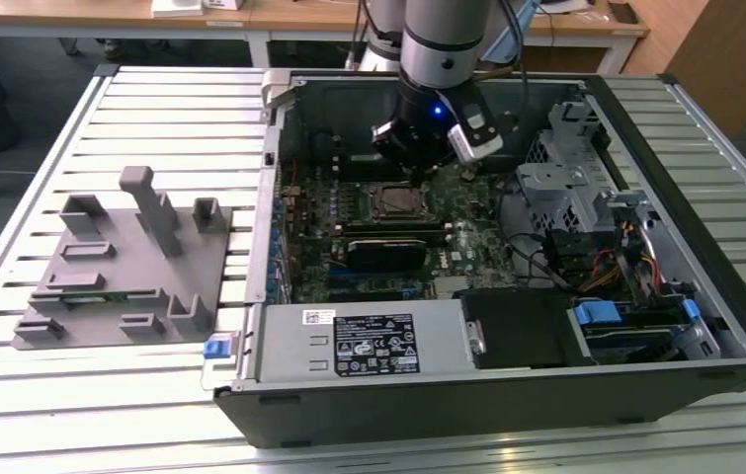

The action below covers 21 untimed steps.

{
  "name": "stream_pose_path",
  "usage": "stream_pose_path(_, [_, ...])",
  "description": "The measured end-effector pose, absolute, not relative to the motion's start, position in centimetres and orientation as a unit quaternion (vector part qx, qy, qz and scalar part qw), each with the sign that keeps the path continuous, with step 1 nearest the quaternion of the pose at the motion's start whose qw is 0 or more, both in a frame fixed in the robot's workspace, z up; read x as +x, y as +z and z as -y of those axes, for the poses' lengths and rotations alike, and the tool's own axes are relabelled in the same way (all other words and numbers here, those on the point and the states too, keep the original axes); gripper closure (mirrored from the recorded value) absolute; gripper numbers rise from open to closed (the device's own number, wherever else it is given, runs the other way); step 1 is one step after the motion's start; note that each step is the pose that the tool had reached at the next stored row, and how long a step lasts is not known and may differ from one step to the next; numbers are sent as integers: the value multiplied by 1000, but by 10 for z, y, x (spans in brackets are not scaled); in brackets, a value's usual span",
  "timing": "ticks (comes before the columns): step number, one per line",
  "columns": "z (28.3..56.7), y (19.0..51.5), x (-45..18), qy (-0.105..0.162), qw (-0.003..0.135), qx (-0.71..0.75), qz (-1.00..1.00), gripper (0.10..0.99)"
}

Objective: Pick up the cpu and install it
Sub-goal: 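Install the second cpu locking lever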

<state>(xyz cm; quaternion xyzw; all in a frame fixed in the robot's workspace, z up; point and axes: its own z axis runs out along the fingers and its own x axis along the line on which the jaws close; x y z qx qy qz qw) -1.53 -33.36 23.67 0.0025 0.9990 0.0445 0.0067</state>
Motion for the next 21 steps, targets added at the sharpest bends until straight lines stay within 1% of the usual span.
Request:
stream_pose_path(5, [334,247,-15,52,5,3,-999,980])
stream_pose_path(15, [350,247,-15,57,-2,3,-998,980])
stream_pose_path(21, [359,245,-15,58,-3,3,-998,980])
